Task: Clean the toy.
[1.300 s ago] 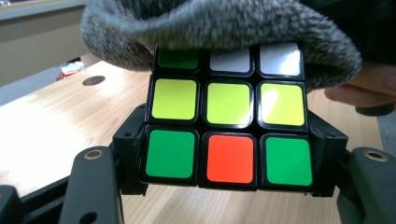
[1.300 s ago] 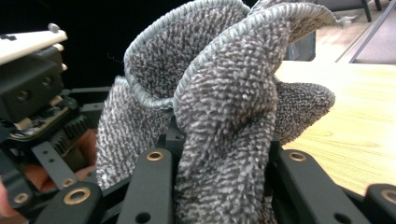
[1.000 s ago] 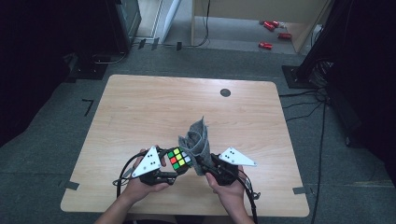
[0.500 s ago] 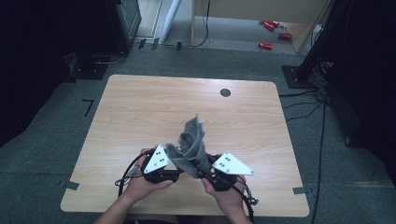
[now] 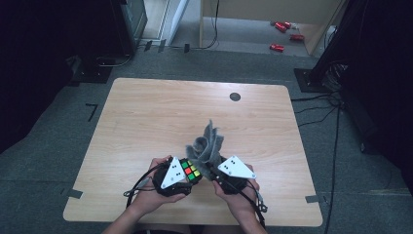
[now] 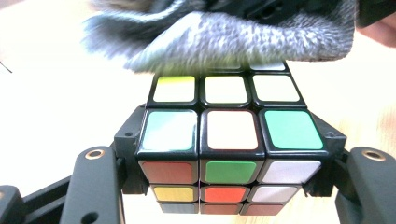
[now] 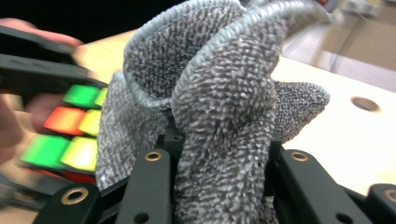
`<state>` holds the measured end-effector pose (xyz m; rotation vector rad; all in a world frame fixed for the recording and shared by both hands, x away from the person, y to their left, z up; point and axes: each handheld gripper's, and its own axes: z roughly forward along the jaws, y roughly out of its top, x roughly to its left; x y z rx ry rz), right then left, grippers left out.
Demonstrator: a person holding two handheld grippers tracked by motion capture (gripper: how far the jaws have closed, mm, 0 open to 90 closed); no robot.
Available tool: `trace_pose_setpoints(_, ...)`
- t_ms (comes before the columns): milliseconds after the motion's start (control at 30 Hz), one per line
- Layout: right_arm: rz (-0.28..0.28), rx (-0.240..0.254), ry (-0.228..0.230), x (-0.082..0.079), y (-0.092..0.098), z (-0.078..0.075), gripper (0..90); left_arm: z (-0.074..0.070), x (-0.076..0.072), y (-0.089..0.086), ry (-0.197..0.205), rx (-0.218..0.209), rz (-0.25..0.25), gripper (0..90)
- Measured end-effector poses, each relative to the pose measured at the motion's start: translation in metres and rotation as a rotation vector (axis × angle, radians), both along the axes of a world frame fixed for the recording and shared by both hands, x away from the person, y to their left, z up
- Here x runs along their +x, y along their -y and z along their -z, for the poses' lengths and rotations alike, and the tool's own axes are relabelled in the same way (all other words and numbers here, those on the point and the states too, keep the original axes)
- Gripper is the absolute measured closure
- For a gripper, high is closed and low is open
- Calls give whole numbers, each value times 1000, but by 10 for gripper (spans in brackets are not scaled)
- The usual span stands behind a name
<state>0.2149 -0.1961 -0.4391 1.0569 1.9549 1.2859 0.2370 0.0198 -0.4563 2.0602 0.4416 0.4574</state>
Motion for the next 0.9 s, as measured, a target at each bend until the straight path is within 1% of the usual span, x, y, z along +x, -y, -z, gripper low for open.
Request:
trace_pose_setpoints(33, 12, 26, -1, 0, 4, -1, 675, -1, 2, -1, -6, 0, -9, 344)
trace_pose_setpoints(67, 11, 71, 0, -1, 6, -3, 674, 0, 3, -2, -14, 9, -13, 344)
trace_pose_setpoints(100, -5, 101, 10, -4, 6, -7, 674, 2, 4, -2, -18, 20, -18, 344)
trace_pose_setpoints(133, -32, 108, 24, -7, 1, -10, 673, 4, 4, -1, -13, 38, -23, 344)
trace_pose_setpoints(200, -105, 80, 43, -15, -14, -13, 667, 5, 2, 3, -13, 47, -18, 344)
trace_pose_setpoints(233, -140, 68, 36, -18, -22, -12, 665, 5, 0, 5, -8, 40, -9, 344)
trace_pose_setpoints(267, -167, 47, 30, -21, -29, -10, 662, 4, -2, 6, -3, 33, 4, 344)
trace_pose_setpoints(300, -177, 19, 35, -21, -34, -7, 653, 3, -4, 7, 8, 46, 5, 344)
trace_pose_setpoints(333, -173, 11, 51, -22, -35, -4, 656, 3, -5, 7, 21, 53, 6, 344)
trace_pose_setpoints(367, -172, 25, 46, -20, -32, -3, 658, 3, -6, 6, 27, 51, 14, 344)
trace_pose_setpoints(400, -158, 51, 32, -17, -28, -3, 661, 3, -6, 4, 27, 43, 20, 344)
trace_pose_setpoints(467, -96, 59, 26, -10, -15, -4, 670, 0, -5, 3, 19, 22, 15, 344)
trace_pose_setpoints(500, -67, 70, 21, -6, -8, -4, 676, -1, -4, 2, 17, 7, 16, 344)
trace_pose_setpoints(533, -25, 65, 1, -3, -1, -3, 677, -2, -3, 0, 11, -12, 16, 344)
trace_pose_setpoints(567, 14, 54, -16, 0, 5, -3, 677, -3, -2, -1, 11, -12, 10, 344)
trace_pose_setpoints(600, 27, 73, -23, 1, 10, -3, 678, -2, -1, -1, 14, -4, 0, 344)
trace_pose_setpoints(633, 30, 101, -17, 0, 13, -5, 678, -1, -1, -1, 15, 9, -11, 344)
trace_pose_setpoints(667, 18, 122, -4, -3, 13, -9, 678, 1, 0, -1, 16, 24, -15, 344)
trace_pose_setpoints(700, -10, 126, 15, -6, 8, -12, 678, 2, 0, -1, 8, 36, -15, 344)
trace_pose_setpoints(733, -47, 114, 26, -11, 1, -15, 677, 3, 1, 0, 4, 33, -13, 344)
trace_pose_setpoints(800, -144, 75, 41, -19, -19, -16, 674, 2, -1, 2, 2, 15, 0, 344)
trace_pose_setpoints(833, -177, 42, 43, -23, -27, -14, 672, 1, -3, 2, 8, 0, 10, 344)
trace_pose_setpoints(867, -187, 1, 58, -25, -32, -13, 669, -1, -4, 2, 13, -3, 11, 344)
trace_pose_setpoints(900, -190, -21, 87, -26, -33, -11, 669, -2, -5, 1, 25, -6, 10, 344)
